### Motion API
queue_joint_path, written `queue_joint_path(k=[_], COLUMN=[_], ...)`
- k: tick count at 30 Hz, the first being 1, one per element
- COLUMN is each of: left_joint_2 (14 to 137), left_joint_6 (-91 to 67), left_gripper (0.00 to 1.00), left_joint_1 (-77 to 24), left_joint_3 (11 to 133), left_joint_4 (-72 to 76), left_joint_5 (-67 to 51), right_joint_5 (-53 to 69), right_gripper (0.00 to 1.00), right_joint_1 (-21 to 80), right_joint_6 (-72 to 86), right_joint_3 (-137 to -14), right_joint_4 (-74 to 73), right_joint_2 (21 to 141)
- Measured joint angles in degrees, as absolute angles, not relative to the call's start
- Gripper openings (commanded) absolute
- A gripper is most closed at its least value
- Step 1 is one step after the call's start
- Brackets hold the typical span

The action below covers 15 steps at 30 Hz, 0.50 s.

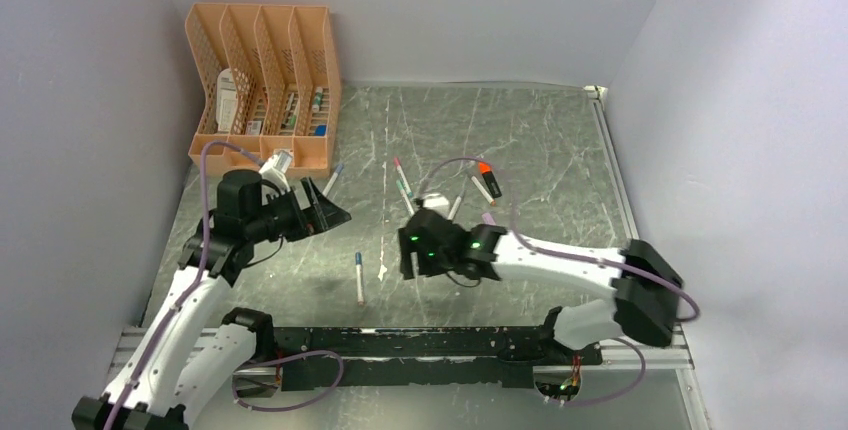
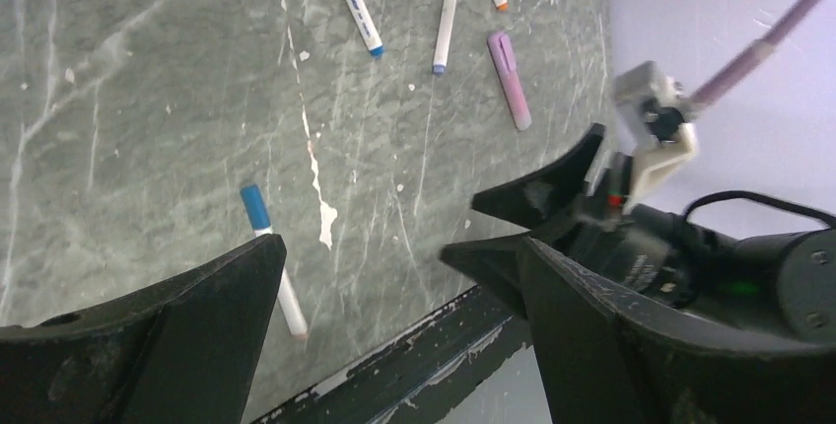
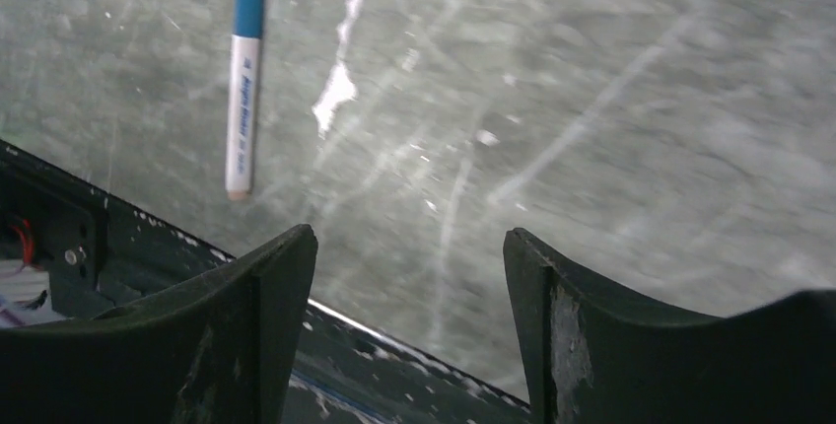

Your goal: Open the pen caps

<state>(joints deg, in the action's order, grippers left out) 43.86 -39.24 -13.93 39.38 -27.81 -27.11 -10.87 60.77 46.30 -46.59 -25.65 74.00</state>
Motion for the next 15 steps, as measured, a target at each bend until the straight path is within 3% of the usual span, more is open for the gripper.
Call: queue_joint_path(k=[7,11,15], left_joint_2=[34.59,31.03,30.98], left_joint_6=[-38.11,-38.59,-40.97], left_gripper=[0.99,0.99,0.98], left_joint_1=[-13.93,-13.93,-13.93], left_joint_3=[47.57,47.11,38.41], left_joint_4=[-37.91,-40.56,-42.35], left_joint_5=[-23.86,-23.49,-23.53], right_joint_5=[-16.49,-18.31,-19.27], right_gripper=[0.62,0.58,0.52], right_joint_1=[68.03,67.9,66.61], right_joint_6=[47.97,47.68,47.33], right_joint_3=[-59.22,-60.6,-60.58], right_joint_4=[-25.52,-25.89,-27.9], right_joint_2=[90.96,91.37,88.42])
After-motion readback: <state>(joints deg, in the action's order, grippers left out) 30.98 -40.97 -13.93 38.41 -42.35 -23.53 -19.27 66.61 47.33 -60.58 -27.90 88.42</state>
